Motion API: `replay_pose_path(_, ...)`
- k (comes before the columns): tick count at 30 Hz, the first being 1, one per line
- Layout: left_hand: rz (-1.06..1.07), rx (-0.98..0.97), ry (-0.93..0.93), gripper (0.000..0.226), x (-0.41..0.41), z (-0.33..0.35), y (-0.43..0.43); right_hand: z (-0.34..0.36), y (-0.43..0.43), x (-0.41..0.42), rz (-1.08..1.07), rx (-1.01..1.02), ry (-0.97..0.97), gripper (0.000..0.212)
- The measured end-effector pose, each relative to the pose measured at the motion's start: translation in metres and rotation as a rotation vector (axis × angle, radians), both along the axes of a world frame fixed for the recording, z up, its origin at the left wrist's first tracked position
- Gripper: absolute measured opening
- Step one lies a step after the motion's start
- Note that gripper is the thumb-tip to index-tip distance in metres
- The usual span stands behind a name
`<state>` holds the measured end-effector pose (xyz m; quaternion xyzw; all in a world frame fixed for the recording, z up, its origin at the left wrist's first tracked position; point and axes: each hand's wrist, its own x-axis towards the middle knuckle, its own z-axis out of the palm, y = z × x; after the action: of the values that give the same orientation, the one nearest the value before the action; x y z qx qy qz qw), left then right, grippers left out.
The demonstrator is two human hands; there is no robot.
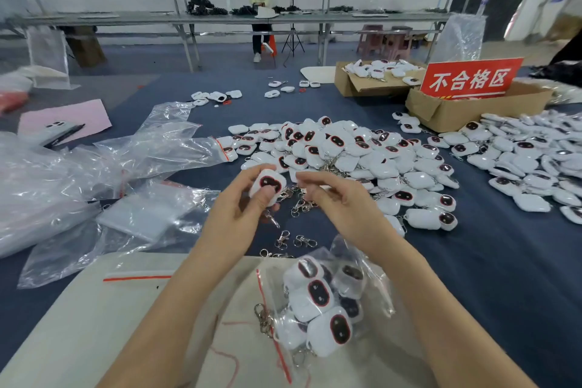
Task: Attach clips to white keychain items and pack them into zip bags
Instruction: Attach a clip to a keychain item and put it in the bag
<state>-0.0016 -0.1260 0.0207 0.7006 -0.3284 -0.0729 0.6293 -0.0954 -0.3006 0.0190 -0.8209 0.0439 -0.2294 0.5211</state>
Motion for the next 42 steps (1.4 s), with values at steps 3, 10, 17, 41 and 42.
replay_pose_path(3, -0.005, 0.069, 0.161, 0.042, -0.004, -0.001, 0.032, 0.012, 0.011, -0.01, 0.156, -0.234, 0.086, 0.043)
replay_pose_path(10, 0.062, 0.249, 0.324, 0.025, -0.027, -0.01, 0.099, 0.015, 0.056, -0.005, 0.516, -0.838, 0.398, 0.048)
replay_pose_path(17, -0.087, 0.261, 0.483, 0.015, -0.069, -0.009, 0.105, 0.018, 0.055, -0.008, 0.407, -0.7, 0.389, 0.035)
replay_pose_path(41, -0.171, 0.057, 0.665, 0.019, -0.105, 0.005, 0.053, 0.016, 0.048, -0.013, 0.216, -0.299, 0.342, 0.036)
replay_pose_path(42, -0.156, 0.024, 0.723, 0.023, -0.103, 0.004, 0.053, 0.017, 0.042, -0.014, 0.183, -0.263, 0.317, 0.039)
